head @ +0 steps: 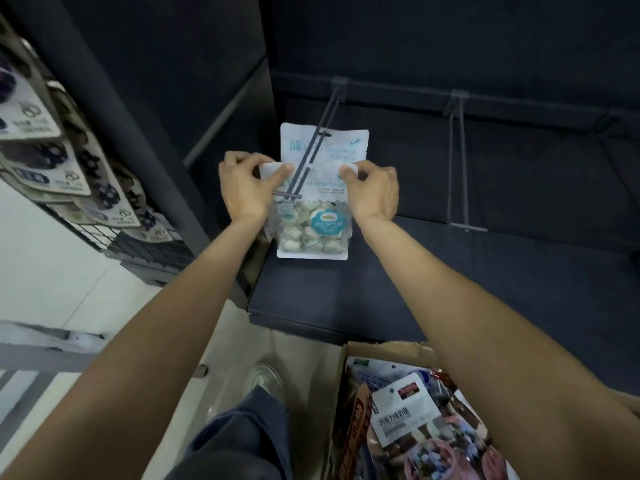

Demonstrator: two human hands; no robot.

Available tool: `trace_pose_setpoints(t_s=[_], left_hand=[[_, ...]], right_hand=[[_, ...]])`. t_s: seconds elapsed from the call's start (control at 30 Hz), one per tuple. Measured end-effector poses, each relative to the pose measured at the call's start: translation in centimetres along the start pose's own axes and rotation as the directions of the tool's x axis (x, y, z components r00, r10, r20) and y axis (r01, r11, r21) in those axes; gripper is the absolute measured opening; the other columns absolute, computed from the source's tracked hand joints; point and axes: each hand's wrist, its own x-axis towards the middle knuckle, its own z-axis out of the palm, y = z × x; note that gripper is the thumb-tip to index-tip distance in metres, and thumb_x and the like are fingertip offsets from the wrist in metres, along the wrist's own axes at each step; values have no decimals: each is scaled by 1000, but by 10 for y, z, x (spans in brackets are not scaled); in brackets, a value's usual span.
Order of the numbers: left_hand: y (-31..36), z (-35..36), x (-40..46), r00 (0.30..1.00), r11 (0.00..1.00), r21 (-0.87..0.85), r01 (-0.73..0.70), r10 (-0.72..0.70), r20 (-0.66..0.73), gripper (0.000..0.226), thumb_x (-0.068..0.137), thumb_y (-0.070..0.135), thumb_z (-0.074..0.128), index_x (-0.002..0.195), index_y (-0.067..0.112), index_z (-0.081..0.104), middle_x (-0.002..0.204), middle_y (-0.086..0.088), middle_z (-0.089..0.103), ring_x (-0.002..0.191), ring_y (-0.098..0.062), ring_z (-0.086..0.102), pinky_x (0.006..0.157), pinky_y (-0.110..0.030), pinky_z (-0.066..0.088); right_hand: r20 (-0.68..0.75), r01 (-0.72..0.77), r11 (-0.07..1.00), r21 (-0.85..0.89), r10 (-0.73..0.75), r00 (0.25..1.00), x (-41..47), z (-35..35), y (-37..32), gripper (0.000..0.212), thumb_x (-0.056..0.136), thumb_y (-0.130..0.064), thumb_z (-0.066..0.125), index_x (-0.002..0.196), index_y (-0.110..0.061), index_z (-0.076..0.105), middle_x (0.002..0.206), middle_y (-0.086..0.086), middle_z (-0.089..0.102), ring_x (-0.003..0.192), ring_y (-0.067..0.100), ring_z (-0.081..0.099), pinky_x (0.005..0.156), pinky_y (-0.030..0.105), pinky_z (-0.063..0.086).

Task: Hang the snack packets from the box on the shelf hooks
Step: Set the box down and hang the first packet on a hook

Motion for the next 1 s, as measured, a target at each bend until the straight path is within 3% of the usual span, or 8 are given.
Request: trace_pose_setpoints(t_s=[0.13, 0.3, 0.5, 0.6, 0.67, 0.83, 0.9, 1.0], left_hand=[[13, 12, 19, 998, 997, 24, 67, -67, -8, 23, 79, 38, 71, 92, 19, 69, 98, 2, 56, 83, -9, 54, 75, -20, 42], [4, 14, 0, 973, 932, -324, 162, -96, 210, 44, 91, 9, 58, 134, 13, 48, 120, -2, 55, 104, -5, 55, 91, -13, 45], [0, -5, -75, 933, 932, -259, 253, -164, 319, 35, 92, 3, 54, 126, 12, 52, 111, 3, 58, 107, -12, 56, 88, -13, 44], [15, -17, -118, 797, 966, -99, 237, -135, 589, 17, 90, 7, 58, 97, 22, 63, 89, 10, 63, 92, -12, 61, 79, -15, 45], [31, -19, -153, 675, 999, 3, 33, -24, 738, 17, 87, 17, 60, 87, 34, 63, 84, 15, 66, 84, -8, 64, 81, -22, 48], [89, 13, -260, 458, 895, -7, -446, 235, 857, 21, 85, 26, 60, 106, 25, 66, 101, 11, 70, 93, -11, 66, 83, -33, 52], [102, 38, -304, 423, 905, -34, -424, 231, 876, 28, 86, 27, 63, 114, 23, 62, 107, 8, 69, 97, -11, 65, 83, -33, 51], [112, 80, -365, 404, 982, 79, -170, -4, 915, 60, 83, 38, 68, 135, 20, 44, 129, -3, 57, 108, -21, 60, 88, -37, 50]], right_hand=[[55, -98, 970, 223, 88, 995, 15, 3, -14, 21, 95, -25, 48, 107, -21, 64, 94, -4, 59, 87, 15, 54, 72, 23, 39], [230, -39, 926, 375, -52, 972, -11, -6, -3, 61, 94, -9, 53, 148, -22, 27, 138, -5, 46, 119, 8, 44, 99, 21, 38], [332, 179, 965, 190, -235, 913, -82, -49, 59, 31, 92, -4, 53, 120, -14, 61, 125, 2, 60, 118, 15, 54, 99, 21, 40], [405, 268, 963, 32, -257, 877, -129, -97, 109, 22, 92, -6, 54, 105, -15, 69, 109, -1, 69, 103, 14, 63, 92, 28, 47], [434, 293, 950, -106, -221, 873, -160, -133, 147, 20, 92, -8, 54, 103, -15, 70, 103, -1, 72, 96, 17, 66, 85, 34, 51], [383, 215, 883, -418, -43, 923, -223, -217, 236, 27, 87, -8, 58, 111, -17, 67, 114, 7, 67, 106, 29, 60, 88, 39, 49], [336, 156, 831, -534, 39, 941, -239, -241, 266, 40, 85, -14, 63, 124, -18, 59, 132, 11, 54, 123, 35, 45, 100, 44, 41], [232, -69, 762, -644, 280, 932, -253, -264, 300, 68, 86, -33, 66, 145, -24, 33, 154, 15, 20, 141, 40, 15, 112, 53, 21]])
